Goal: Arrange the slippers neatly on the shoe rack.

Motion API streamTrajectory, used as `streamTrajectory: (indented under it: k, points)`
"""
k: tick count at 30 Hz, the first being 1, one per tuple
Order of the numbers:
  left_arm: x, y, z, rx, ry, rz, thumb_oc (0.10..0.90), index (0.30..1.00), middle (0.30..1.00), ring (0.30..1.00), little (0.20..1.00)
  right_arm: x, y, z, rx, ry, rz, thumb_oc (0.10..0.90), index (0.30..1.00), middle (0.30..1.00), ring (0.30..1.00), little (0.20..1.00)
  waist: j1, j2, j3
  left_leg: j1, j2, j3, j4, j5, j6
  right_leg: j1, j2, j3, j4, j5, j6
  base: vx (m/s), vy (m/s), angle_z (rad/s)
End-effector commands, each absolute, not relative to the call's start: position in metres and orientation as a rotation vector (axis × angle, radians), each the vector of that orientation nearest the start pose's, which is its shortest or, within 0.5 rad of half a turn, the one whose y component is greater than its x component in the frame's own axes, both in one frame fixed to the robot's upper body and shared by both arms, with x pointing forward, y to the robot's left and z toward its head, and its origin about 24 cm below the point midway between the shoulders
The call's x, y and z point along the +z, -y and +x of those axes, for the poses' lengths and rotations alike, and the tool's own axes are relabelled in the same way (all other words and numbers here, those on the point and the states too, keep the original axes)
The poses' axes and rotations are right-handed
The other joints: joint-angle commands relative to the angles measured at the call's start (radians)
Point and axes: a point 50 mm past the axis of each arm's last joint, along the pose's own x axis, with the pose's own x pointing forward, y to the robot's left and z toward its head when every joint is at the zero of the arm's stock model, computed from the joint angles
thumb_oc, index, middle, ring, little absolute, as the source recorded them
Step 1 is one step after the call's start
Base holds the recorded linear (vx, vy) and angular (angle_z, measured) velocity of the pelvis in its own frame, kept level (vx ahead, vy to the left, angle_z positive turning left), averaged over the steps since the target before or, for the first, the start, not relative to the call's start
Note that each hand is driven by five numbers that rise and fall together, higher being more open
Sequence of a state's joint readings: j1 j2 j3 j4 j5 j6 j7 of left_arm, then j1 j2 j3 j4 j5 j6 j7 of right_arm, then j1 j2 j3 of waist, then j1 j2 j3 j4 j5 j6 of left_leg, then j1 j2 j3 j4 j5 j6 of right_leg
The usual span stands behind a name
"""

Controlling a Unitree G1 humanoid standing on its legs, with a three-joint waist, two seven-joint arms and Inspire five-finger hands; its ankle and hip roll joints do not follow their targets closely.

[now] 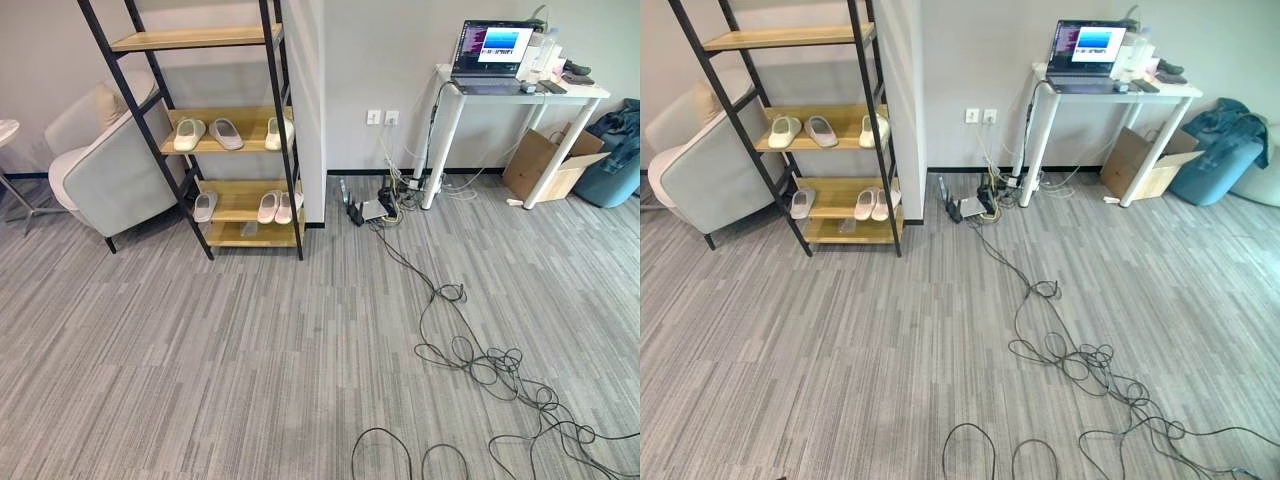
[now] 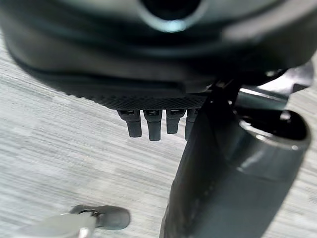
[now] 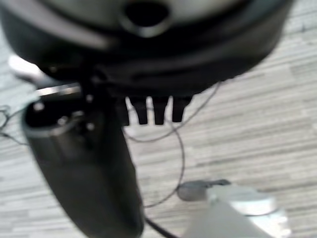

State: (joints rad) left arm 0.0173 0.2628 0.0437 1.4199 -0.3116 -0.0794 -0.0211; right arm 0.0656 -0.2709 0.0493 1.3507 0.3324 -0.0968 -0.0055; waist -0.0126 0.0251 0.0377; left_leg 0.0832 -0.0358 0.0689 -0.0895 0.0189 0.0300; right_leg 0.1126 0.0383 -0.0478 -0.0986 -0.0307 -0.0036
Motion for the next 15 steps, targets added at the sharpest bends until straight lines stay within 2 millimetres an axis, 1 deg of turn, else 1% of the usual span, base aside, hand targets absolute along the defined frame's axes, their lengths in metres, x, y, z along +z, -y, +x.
streamTrajectory:
  k: [1, 9, 11, 13, 14, 15]
  points:
    - [-0.165, -0.256, 0.046, 0.407, -1.327, -0.065, 0.8, 0.9, 0.9, 0.9, 0.9, -0.157, 0.28, 0.038, -0.42, -1.279, -0.07, 0.8, 0.9, 0.9, 0.9, 0.9, 0.021, -0.015, -0.067, -0.002, -0.008, -0.016, 0.002, -0.058, -0.052, -0.041, -0.067, -0.036, 0.011, 0.005, 0.127, 0.0, 0.0, 0.0]
    - [-0.166, -0.248, 0.054, 0.368, -1.316, -0.057, 0.8, 0.9, 0.9, 0.9, 0.9, -0.158, 0.275, 0.044, -0.389, -1.278, -0.075, 0.8, 0.9, 0.9, 0.9, 0.9, 0.018, -0.021, -0.055, 0.003, -0.006, -0.016, 0.002, -0.062, -0.052, -0.034, -0.066, -0.04, 0.011, 0.002, 0.123, 0.03, -0.022, 0.01]
    - [-0.166, -0.243, 0.062, 0.354, -1.295, -0.061, 0.8, 0.9, 0.9, 0.9, 0.9, -0.159, 0.27, 0.053, -0.344, -1.265, -0.096, 0.8, 0.9, 0.9, 0.9, 0.9, 0.016, -0.024, -0.041, 0.004, -0.005, -0.019, 0.002, -0.063, -0.05, -0.032, -0.068, -0.047, 0.011, 0.006, 0.119, 0.06, -0.058, 0.03]
    - [-0.165, -0.241, 0.076, 0.357, -1.253, -0.069, 0.8, 0.9, 0.9, 0.9, 0.9, -0.159, 0.263, 0.066, -0.287, -1.241, -0.124, 0.8, 0.9, 0.9, 0.9, 0.9, 0.013, -0.022, -0.005, -0.003, 0.002, -0.021, 0.004, -0.057, -0.046, -0.073, -0.072, -0.056, 0.077, -0.012, 0.101, 0.01, -0.048, 0.12]
    - [-0.165, -0.241, 0.076, 0.357, -1.253, -0.069, 0.8, 0.9, 0.9, 0.9, 0.9, -0.159, 0.263, 0.066, -0.286, -1.241, -0.124, 0.8, 0.9, 0.9, 0.9, 0.9, 0.013, -0.022, -0.005, -0.004, 0.002, -0.022, 0.004, -0.056, -0.046, -0.075, -0.072, -0.057, 0.08, -0.013, 0.101, -0.08, -0.021, 0.19]
    - [-0.163, -0.239, 0.087, 0.351, -1.219, -0.07, 0.8, 0.9, 0.9, 0.9, 0.9, -0.159, 0.258, 0.076, -0.23, -1.227, -0.159, 0.8, 0.9, 0.9, 0.9, 0.9, 0.013, -0.03, 0.033, -0.075, 0.006, -0.019, 0.131, -0.098, -0.056, -0.109, -0.083, -0.057, 0.136, -0.041, 0.086, -0.08, -0.024, 0.18]
